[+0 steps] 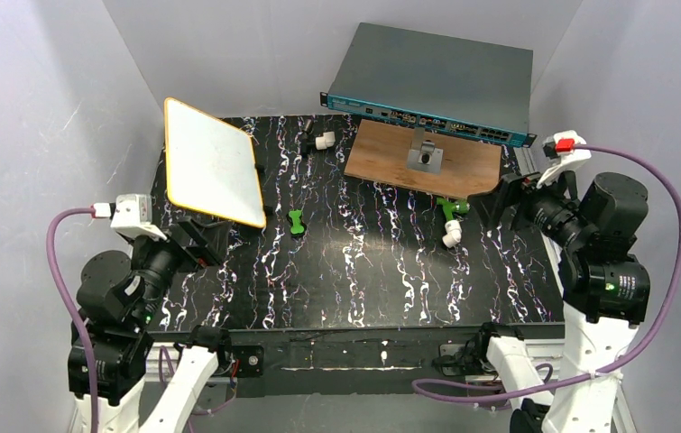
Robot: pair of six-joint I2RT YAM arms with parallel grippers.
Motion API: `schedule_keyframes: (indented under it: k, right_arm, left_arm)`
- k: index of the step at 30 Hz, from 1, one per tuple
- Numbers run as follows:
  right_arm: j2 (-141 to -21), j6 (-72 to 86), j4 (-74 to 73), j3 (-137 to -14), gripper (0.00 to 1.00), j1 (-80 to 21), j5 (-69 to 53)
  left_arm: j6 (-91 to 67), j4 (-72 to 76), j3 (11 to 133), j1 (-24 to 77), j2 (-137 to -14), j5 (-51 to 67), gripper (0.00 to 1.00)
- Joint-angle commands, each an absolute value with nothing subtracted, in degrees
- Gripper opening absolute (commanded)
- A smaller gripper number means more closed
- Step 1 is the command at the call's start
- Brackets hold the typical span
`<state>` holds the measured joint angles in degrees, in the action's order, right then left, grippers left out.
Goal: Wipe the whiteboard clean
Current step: Reset both arms
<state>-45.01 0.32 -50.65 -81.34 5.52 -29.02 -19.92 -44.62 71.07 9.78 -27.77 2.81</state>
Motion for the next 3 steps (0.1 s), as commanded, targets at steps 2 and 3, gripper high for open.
schedule_keyframes:
  k: [2, 3]
  right_arm:
    - [-44.3, 1.6, -47.1, -80.7, 0.94, 8.3, -32.8]
    - [-44.0, 2.0, -46.9, -80.2, 0.94, 8.8, -34.1]
  left_arm:
    - [-17.8, -46.7, 71.4, 11.4, -26.1, 1.0, 0.98]
    - [-17.6, -46.8, 70.9, 11.6, -25.7, 1.0, 0.98]
